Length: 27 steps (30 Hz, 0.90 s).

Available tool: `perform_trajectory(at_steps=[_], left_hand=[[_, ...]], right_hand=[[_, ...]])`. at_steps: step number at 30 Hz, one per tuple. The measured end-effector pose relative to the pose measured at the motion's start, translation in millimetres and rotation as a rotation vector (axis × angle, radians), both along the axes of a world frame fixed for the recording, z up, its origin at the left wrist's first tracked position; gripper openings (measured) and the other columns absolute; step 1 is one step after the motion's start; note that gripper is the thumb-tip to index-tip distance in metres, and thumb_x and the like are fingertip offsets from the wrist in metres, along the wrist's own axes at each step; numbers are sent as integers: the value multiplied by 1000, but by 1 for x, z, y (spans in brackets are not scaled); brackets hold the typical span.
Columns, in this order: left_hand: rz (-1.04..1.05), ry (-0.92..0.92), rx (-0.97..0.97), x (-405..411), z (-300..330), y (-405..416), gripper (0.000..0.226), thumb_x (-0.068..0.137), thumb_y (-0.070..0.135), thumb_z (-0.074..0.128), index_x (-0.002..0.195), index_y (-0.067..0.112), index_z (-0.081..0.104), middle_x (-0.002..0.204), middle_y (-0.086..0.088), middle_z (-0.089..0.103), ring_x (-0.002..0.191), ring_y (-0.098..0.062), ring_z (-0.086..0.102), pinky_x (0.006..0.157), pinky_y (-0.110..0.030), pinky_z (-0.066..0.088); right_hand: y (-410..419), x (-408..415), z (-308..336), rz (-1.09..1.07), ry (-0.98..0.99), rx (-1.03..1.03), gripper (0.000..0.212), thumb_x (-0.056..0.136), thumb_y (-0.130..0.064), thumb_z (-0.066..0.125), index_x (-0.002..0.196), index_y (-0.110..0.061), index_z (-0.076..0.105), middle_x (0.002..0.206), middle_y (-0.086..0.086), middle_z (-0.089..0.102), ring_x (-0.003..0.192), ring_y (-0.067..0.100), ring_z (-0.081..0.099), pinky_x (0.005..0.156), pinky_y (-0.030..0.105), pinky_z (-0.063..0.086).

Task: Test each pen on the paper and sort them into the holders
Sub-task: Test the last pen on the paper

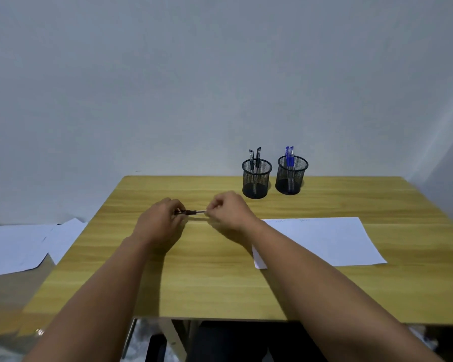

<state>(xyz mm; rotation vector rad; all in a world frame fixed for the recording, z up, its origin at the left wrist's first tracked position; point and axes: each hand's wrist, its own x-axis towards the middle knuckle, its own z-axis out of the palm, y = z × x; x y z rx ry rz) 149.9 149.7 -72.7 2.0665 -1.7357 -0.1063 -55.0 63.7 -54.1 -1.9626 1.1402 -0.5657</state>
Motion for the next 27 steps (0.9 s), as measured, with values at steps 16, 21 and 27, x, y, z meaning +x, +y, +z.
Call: perform_trajectory(at_steps=[16,21,27], left_hand=[[-290,912,22,-181,59,-39,38,109,37,39,81,16,55,60,4,45,56,-16,39,64,-31,37],[-248,993,156,-209,71,-42,39,108,43,37,86,15,52,58,1,42,48,-14,34,53,-22,40],[-247,1162,309,-214,73,-44,44,108,43,38,68,25,34,57,4,29,50,-15,22,56,-25,40]], right_hand=[[-15,-97,51,-397,-661,328,38,111,-30,54,76,-15,59,44,-6,42,40,11,32,47,25,25],[-25,-110,50,-573,-646,375,38,108,-27,57,73,-14,60,42,-8,45,43,15,32,45,26,27],[-34,-108,46,-648,-659,394,34,106,-24,57,74,-14,61,65,1,53,50,18,37,38,20,29]])
